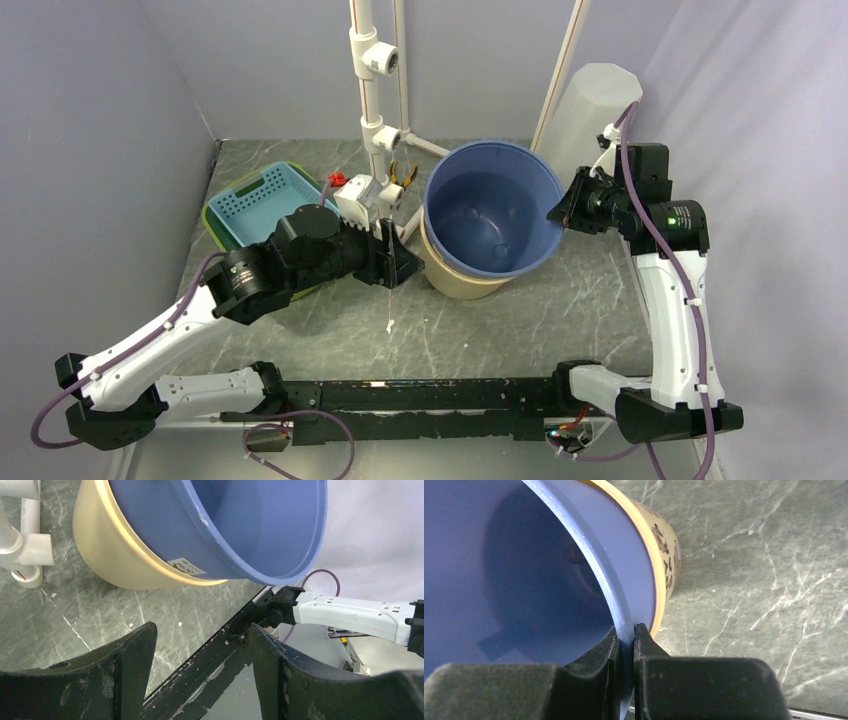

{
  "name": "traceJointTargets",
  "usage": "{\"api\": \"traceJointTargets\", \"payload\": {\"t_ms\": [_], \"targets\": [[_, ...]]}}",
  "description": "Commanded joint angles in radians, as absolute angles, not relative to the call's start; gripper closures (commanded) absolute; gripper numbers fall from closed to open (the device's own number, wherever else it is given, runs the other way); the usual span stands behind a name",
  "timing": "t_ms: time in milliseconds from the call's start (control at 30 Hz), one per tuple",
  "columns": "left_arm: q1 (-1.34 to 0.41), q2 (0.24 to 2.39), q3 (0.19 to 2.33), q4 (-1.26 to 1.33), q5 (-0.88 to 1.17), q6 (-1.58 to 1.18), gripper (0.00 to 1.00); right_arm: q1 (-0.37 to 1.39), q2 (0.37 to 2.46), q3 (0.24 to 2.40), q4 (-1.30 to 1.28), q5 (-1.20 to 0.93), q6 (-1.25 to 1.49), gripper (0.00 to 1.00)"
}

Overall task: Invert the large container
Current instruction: Pick up the container from the container.

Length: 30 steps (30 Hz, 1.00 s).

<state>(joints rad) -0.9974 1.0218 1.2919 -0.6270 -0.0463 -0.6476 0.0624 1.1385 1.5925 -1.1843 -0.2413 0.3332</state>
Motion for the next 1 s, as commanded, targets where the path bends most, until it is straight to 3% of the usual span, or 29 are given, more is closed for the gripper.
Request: {"api": "traceJointTargets", "payload": {"t_ms": [0,467,967], "targets": [[-0.999,1.024,1.298,-0.575,-0.024,-0.638,0.29,0.054,1.099,1.615,-1.021,-0.197,0.447,1.00],[-0.999,1.037,1.295,-0.585,-0.022,-0.641,0.28,0.054,1.034,1.515,-0.756,-0.071,0.644,1.00],[-1.000,1.046,1.294,-0.586,-0.021,-0.644,0.26,0.054,0.962,1.558,-0.715,-0.077,0.691,1.00]]}}
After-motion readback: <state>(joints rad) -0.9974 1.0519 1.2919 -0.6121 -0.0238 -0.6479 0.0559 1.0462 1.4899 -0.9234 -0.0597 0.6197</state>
